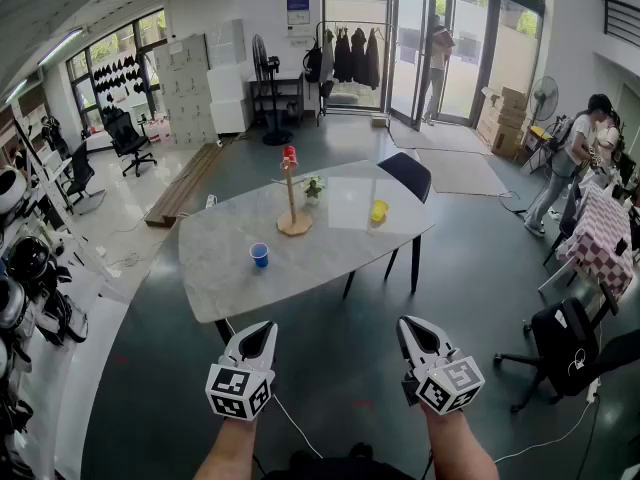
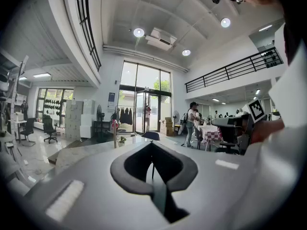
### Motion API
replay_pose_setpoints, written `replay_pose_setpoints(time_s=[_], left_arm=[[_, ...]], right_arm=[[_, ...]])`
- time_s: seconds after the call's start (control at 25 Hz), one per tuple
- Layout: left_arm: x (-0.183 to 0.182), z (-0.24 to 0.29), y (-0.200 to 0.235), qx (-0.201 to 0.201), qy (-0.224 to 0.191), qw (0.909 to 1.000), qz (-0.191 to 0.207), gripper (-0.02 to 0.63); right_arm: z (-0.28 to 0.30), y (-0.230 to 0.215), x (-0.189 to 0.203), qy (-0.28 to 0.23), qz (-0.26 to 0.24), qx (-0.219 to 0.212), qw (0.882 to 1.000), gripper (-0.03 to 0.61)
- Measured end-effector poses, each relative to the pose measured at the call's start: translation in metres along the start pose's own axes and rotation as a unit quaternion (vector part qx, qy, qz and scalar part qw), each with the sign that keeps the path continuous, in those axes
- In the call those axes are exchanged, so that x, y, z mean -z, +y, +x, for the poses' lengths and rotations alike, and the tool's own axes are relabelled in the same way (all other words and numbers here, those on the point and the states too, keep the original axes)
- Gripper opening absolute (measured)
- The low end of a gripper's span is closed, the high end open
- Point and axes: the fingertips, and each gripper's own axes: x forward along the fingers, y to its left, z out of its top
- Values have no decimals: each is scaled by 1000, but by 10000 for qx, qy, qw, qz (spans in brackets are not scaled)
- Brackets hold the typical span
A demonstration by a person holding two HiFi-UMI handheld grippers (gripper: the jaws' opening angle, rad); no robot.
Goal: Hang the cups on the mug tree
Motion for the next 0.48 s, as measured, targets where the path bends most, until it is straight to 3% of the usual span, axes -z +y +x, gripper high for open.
replay_pose_setpoints(time_s=[0.48], left_arm=[[4, 8, -16, -80, 84, 9999, -43, 11]], right_arm=[[-15, -20, 4, -14, 59, -15, 10000, 10]])
